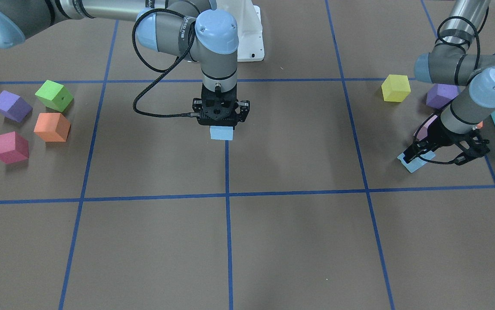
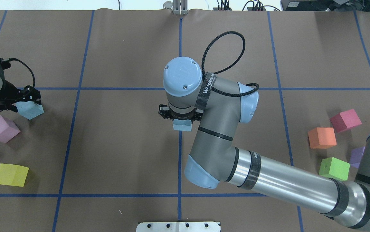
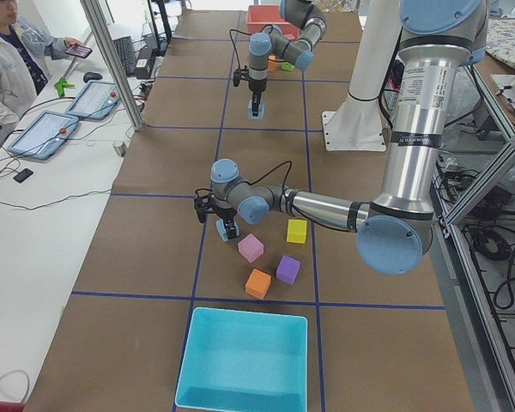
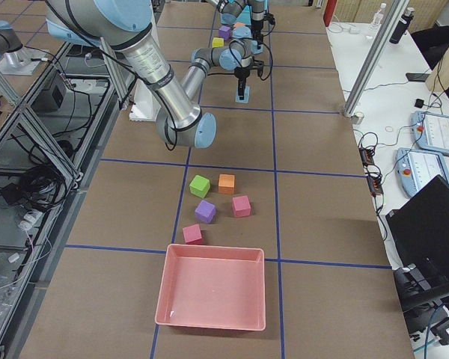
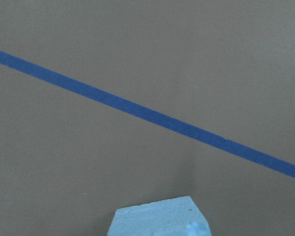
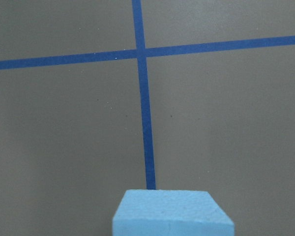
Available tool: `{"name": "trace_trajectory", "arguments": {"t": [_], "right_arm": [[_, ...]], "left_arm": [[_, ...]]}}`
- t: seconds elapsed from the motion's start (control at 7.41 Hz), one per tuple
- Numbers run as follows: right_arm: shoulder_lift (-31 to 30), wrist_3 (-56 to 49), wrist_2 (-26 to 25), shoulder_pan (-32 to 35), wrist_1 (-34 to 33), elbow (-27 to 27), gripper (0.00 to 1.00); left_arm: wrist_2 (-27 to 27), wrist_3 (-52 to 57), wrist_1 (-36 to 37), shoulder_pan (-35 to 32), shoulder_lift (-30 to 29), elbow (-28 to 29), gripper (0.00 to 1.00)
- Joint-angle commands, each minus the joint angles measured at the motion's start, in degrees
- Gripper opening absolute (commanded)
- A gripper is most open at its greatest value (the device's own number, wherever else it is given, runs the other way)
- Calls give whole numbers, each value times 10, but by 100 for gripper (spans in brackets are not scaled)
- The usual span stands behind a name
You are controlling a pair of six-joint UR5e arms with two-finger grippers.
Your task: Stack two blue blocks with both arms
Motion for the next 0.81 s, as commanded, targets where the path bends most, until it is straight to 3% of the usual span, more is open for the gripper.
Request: {"name": "trace_trajectory", "arguments": {"t": [0.0, 0.27, 0.67], "right_arm": [[-2, -5, 0, -13, 2, -8, 61], [-8, -10, 0, -27, 5, -9, 61], [-16, -7, -2, -33, 56, -29, 62]], "left_arm": [[0, 0, -2, 7, 1, -2, 69], [-4, 0, -2, 7, 1, -6, 55], [-5, -1, 0, 7, 1, -17, 52]]}}
